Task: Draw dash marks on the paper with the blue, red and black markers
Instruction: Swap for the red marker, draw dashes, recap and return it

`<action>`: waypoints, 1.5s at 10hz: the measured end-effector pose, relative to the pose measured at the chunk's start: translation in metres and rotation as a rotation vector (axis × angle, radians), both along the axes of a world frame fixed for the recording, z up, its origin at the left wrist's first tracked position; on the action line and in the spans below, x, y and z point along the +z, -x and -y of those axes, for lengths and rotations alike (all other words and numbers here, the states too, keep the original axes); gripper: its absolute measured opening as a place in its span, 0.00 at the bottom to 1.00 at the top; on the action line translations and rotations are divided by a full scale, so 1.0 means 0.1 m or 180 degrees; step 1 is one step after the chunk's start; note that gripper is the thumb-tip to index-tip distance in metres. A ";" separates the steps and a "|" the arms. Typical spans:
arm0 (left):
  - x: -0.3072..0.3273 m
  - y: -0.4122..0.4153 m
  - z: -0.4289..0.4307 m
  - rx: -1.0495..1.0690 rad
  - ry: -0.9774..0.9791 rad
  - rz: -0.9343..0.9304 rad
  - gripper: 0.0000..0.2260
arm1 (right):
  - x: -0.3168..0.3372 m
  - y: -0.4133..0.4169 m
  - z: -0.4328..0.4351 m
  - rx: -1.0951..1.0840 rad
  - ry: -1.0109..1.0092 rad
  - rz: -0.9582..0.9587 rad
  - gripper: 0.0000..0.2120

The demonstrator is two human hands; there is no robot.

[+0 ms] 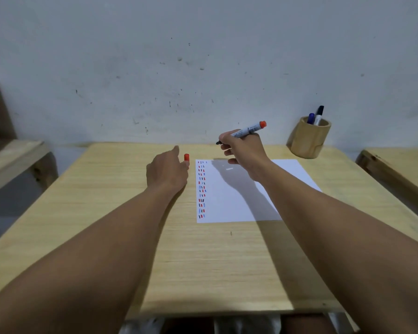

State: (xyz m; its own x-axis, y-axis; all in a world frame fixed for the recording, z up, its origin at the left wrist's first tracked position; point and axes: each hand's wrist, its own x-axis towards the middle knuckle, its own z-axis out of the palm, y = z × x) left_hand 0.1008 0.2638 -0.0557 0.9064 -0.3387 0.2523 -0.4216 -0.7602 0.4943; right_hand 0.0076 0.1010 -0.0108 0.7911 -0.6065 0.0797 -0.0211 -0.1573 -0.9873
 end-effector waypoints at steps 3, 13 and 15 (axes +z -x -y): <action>-0.18 0.17 -0.08 -0.0325 -0.1387 -0.0236 0.27 | -0.22 -0.22 0.02 -0.0210 0.0650 -0.0291 0.10; -0.15 0.15 -0.21 -0.0442 -0.1634 -0.0460 0.26 | -0.55 -0.37 0.00 -0.0449 0.1134 -0.0477 0.14; -0.16 0.15 -0.21 -0.0429 -0.1649 -0.0434 0.27 | -0.55 -0.37 0.00 -0.0426 0.1168 -0.0476 0.15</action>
